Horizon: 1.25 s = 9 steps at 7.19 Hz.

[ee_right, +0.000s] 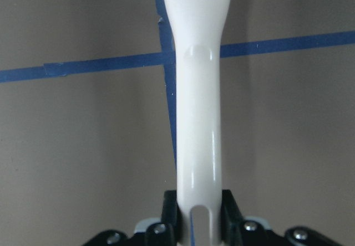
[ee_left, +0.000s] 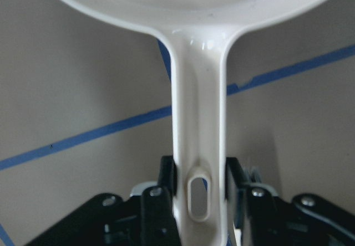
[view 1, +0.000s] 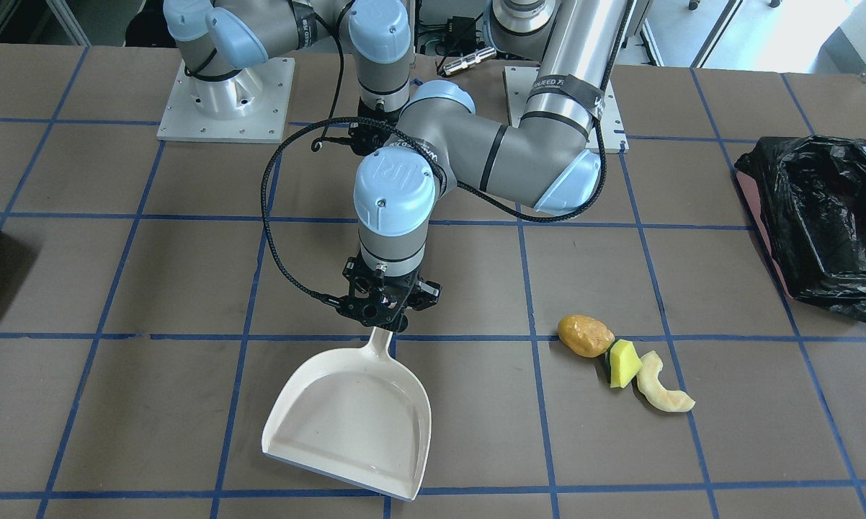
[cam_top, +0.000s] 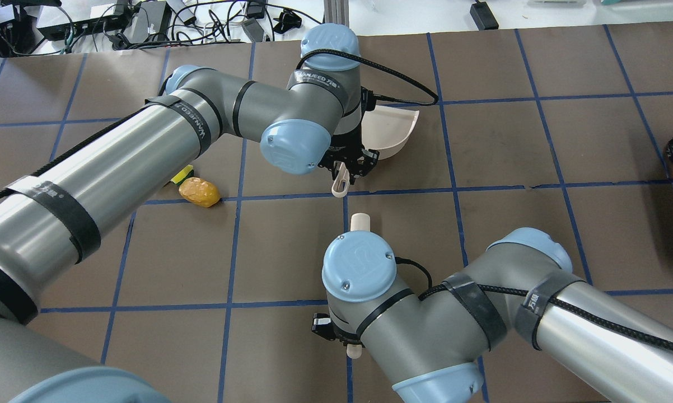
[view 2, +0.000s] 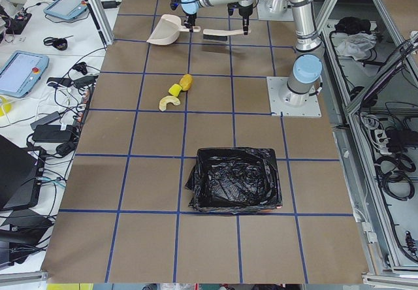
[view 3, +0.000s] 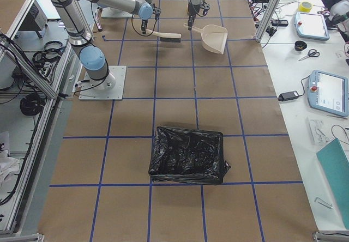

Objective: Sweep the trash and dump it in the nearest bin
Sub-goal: 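Set the dustpan beside the trash with the left while the right brings the brush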

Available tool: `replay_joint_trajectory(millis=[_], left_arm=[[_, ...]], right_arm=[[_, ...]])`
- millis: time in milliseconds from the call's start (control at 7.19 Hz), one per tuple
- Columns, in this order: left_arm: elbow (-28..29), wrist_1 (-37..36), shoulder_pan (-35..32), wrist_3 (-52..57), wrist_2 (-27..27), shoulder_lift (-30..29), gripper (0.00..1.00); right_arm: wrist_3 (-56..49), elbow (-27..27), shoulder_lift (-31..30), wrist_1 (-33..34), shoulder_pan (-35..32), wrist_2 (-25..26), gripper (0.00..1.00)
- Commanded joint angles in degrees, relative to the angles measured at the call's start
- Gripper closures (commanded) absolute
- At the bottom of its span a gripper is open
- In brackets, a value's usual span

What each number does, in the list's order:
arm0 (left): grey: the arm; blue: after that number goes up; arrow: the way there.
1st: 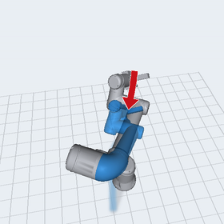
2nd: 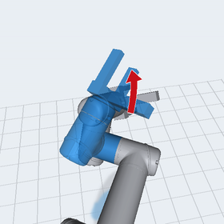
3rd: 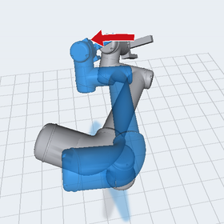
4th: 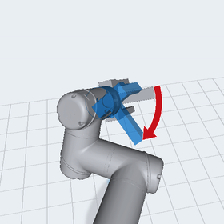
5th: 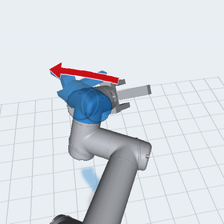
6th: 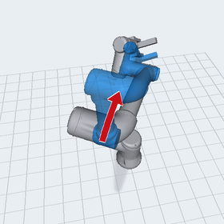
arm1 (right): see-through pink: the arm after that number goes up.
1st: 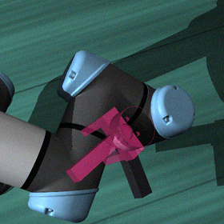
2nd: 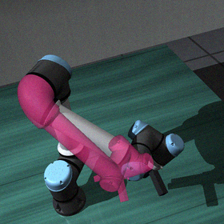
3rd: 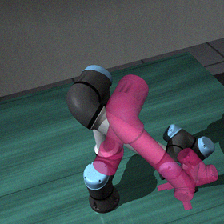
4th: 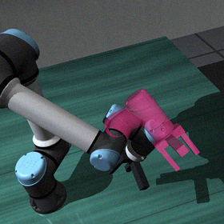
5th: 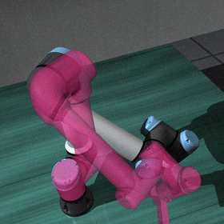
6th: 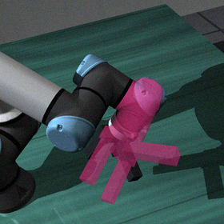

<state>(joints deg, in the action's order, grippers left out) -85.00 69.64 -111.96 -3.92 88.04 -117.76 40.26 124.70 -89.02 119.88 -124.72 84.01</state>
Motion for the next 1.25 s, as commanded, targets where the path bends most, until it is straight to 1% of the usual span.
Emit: replay_joint_trajectory(millis=[0,278,417,556,695,834,973,1112], left_arm=[[4.91,5.12,6.09,7.55,1.87,0.77,1.0],[7.04,6.73,15.94,22.04,2.57,1.91,1.0],[7.04,7.69,21.29,29.77,3.8,3.14,1.0],[6.95,9.62,27.52,40.46,4.85,4.46,1.0],[6.34,9.9,33.76,49.88,6.69,5.17,1.0],[6.16,9.64,38.44,58.76,6.88,5.17,1.0],[5.99,9.55,43.36,68.08,7.06,5.17,1.0],[5.9,9.11,47.06,80.0,10.37,4.57,1.0]], right_arm=[[-0.18,-0.77,0.17,-0.08,0.0,0.01,1.0],[-1.06,-1.04,0.17,0.35,0.0,0.01,1.0],[-1.14,-2.69,0.34,0.01,-0.09,0.01,1.0],[-0.8,-6.8,2.52,-0.78,-0.09,0.01,1.0],[-0.53,-11.54,5.5,-3.05,-0.09,0.1,1.0],[-0.44,-16.11,7.79,-5.16,-0.09,-0.08,1.0],[-0.18,-20.33,12.08,-5.18,-0.09,-0.34,1.0],[0.95,-25.34,15.86,-5.35,-0.18,-0.08,1.0]])
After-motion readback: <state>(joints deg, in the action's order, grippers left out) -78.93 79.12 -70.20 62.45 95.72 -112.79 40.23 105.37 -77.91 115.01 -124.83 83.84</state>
